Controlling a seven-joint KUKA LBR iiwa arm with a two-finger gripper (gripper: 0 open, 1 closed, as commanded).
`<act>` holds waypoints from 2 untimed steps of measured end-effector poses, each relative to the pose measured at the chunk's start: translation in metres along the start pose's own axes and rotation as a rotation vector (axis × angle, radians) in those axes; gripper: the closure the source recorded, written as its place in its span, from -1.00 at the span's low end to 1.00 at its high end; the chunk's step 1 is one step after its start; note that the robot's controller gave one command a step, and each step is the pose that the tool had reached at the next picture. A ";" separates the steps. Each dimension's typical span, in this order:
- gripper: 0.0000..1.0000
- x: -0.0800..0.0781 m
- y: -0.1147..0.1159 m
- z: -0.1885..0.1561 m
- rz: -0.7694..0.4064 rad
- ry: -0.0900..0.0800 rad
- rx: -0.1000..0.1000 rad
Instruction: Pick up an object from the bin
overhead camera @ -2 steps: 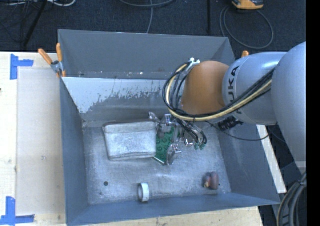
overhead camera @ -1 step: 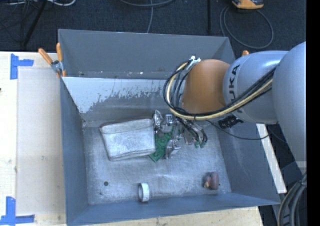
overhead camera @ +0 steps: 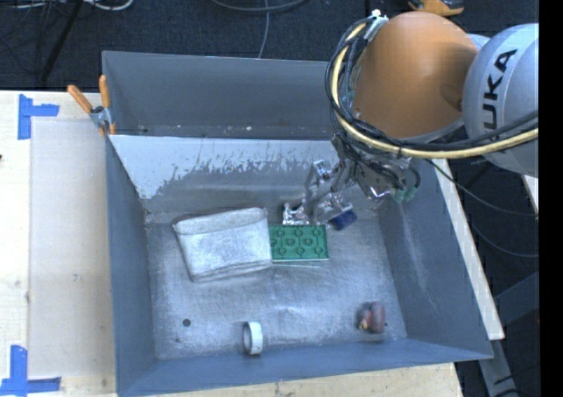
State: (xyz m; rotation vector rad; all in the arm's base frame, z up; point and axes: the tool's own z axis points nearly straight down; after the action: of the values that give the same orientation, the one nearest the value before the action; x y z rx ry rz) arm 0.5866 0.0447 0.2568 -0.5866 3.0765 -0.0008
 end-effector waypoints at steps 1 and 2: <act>1.00 -0.003 0.038 0.110 -0.008 0.017 -0.007; -1.00 -0.005 0.037 0.105 -0.006 0.010 -0.003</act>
Offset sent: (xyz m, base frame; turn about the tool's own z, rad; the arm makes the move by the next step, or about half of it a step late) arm -0.0082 0.0349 -0.1043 -0.0057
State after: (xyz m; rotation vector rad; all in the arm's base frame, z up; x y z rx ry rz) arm 0.5783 0.0806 0.1518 -0.5974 3.0846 0.0017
